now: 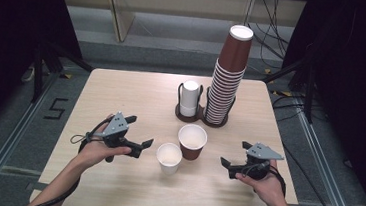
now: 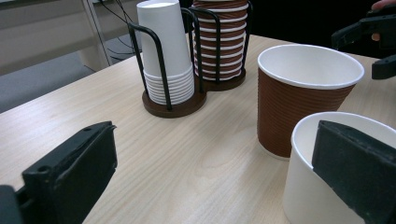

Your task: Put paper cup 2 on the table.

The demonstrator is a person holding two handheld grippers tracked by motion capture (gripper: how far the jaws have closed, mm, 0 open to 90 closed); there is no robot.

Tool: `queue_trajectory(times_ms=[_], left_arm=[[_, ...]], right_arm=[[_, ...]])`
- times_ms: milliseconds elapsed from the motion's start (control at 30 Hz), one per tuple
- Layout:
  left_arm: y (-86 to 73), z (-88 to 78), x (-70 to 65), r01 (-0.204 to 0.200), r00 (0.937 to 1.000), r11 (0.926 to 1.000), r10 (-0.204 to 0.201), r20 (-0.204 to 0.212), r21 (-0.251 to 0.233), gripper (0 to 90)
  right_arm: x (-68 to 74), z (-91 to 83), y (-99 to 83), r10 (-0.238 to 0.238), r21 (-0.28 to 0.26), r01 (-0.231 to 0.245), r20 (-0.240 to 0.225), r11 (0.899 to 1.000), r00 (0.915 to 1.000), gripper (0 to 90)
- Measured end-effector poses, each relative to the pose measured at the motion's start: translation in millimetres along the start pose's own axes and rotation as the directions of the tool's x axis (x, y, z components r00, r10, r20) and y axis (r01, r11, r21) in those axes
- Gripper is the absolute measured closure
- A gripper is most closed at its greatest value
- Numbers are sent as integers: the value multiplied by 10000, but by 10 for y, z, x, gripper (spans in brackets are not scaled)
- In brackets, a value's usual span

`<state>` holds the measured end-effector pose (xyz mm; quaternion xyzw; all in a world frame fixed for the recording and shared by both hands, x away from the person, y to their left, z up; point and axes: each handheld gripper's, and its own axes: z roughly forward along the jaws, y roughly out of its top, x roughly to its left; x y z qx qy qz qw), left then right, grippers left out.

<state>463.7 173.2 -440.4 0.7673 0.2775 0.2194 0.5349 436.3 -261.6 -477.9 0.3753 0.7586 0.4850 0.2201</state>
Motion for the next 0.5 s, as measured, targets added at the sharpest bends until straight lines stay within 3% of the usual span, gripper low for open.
queue_trajectory(times_ms=[67,267,300,367,400,500], left_arm=[[-17,12,5,38,10000,10000,-38,25,-38,0],[-54,17,38,173,9998,9998,-173,-40,-29,0],[-56,16,36,196,9998,9998,-196,-15,-36,0],[-60,25,33,226,9997,9996,-224,112,-149,0],[-57,25,25,209,9997,9997,-206,154,-138,0],[-44,34,12,206,9994,9997,-203,274,-131,0]], right_arm=[[-55,-18,-29,-36,-370,48,337,9993,9994,4],[-86,-67,-108,671,-844,-587,995,9947,9928,4],[-117,-84,-109,458,-981,-337,1240,9946,9912,4],[-105,-112,-112,961,-1012,-821,1425,9915,9851,5],[-137,-118,-118,680,-1176,-483,1689,9919,9833,5],[-132,-127,-139,1140,-1300,-922,1719,9872,9785,5]])
